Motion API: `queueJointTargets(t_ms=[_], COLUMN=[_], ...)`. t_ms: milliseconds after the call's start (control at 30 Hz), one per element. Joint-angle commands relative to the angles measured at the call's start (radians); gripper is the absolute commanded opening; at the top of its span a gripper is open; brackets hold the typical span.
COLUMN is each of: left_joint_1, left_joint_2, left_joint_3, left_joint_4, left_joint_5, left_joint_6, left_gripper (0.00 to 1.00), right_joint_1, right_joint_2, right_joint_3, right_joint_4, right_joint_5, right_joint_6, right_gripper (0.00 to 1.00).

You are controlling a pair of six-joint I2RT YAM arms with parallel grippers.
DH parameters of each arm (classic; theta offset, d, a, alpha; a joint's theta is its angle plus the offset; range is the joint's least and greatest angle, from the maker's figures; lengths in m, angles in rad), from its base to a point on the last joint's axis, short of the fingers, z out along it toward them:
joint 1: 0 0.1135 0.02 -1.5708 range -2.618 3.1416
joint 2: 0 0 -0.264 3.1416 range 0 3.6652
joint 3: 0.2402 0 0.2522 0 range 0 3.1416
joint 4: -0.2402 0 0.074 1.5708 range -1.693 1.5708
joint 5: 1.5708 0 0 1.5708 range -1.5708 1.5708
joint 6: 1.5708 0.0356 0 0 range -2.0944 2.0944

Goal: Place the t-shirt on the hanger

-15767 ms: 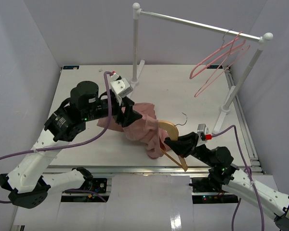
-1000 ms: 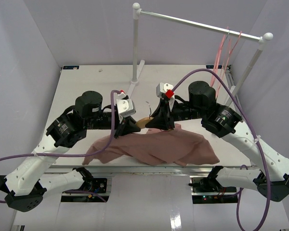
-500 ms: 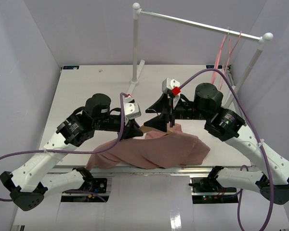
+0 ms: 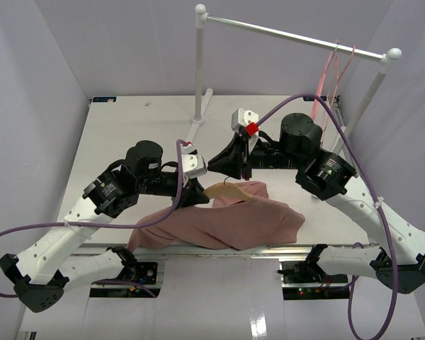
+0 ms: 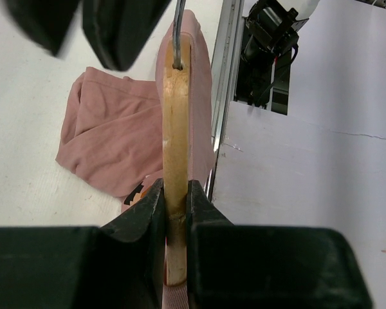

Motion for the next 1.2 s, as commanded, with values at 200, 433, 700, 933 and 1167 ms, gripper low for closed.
queueJointTargets(t_ms=[200, 433, 700, 933, 1167], left_joint_1=[0.001, 0.002, 0.001, 0.001, 0.001], left_joint_2=[-0.076, -0.088, -0.101, -0.131, -0.139], left_joint_3=[-0.023, -0.01, 0.004, 0.016, 0.016], left_joint_4=[0.036, 0.032, 0.056, 0.059, 0.065], left_joint_5=[0.024, 0.026, 0.063, 0.089, 0.075], left_joint_6=[0.019, 0.015, 0.006, 0.005, 0.006], left_gripper=[0.0, 0.0, 0.0, 0.0, 0.0], right_joint_1=[-0.004, -0.005, -0.005, -0.005, -0.005], right_joint_2=[-0.025, -0.096, -0.189, -0.174, -0.176], right_joint_3=[0.125, 0.043, -0.207, -0.29, -0.304], right_joint_4=[-0.106, -0.205, -0.222, -0.22, -0.185], right_joint_5=[0.023, -0.069, -0.01, 0.007, 0.023], right_joint_6=[-0.076, -0.145, -0.189, -0.193, -0.168], right_gripper=[0.61, 0.67, 0.65, 0.6, 0.08])
